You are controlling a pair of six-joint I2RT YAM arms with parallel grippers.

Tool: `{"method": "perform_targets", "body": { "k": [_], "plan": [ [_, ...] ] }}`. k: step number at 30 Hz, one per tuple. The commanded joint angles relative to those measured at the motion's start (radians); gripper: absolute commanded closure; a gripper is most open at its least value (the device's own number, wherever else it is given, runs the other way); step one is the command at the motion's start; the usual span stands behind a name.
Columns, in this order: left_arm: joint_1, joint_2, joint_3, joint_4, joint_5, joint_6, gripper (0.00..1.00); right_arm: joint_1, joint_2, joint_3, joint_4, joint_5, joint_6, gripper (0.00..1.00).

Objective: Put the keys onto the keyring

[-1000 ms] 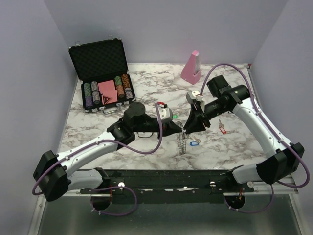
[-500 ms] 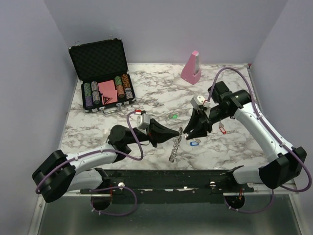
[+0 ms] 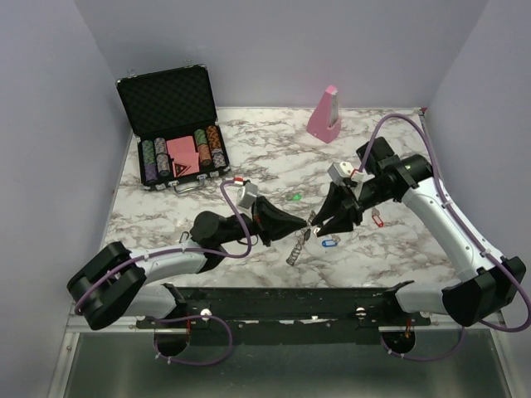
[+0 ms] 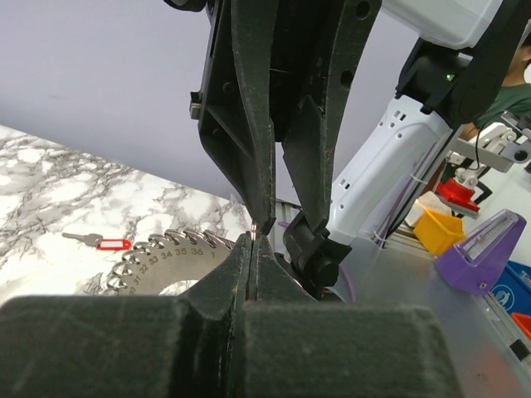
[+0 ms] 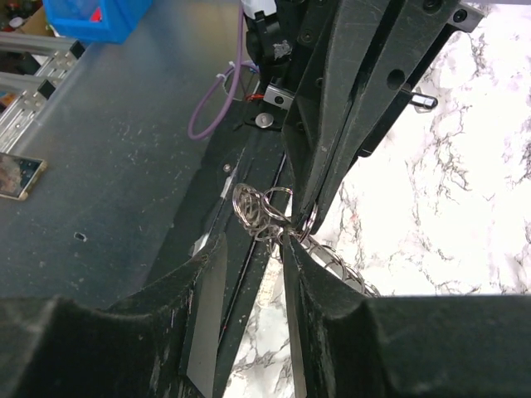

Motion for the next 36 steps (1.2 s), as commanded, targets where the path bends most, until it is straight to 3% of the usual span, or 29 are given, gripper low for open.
{"method": "perform_targets", "body": {
  "k": [1, 10, 25, 36],
  "plan": [
    [-0.004, -0.03, -0.008, 0.271, -0.035, -0.014, 1.0, 0.0, -0.02, -0.004, 0.075, -0.011, 0.083, 0.59],
    [-0.004, -0.056, -0.025, 0.234, -0.015, 0.015, 1.0, 0.0, -0.009, 0.077, 0.027, 0.059, 0.09, 0.6],
    [-0.013, -0.056, 0.001, 0.176, -0.032, 0.037, 1.0, 0.0, 0.026, 0.029, 0.107, 0.001, 0.172, 0.63],
    [-0.028, -0.055, 0.027, 0.113, -0.085, 0.063, 1.0, 0.0, 0.008, -0.024, 0.225, -0.008, 0.293, 0.73]
  ]
}}
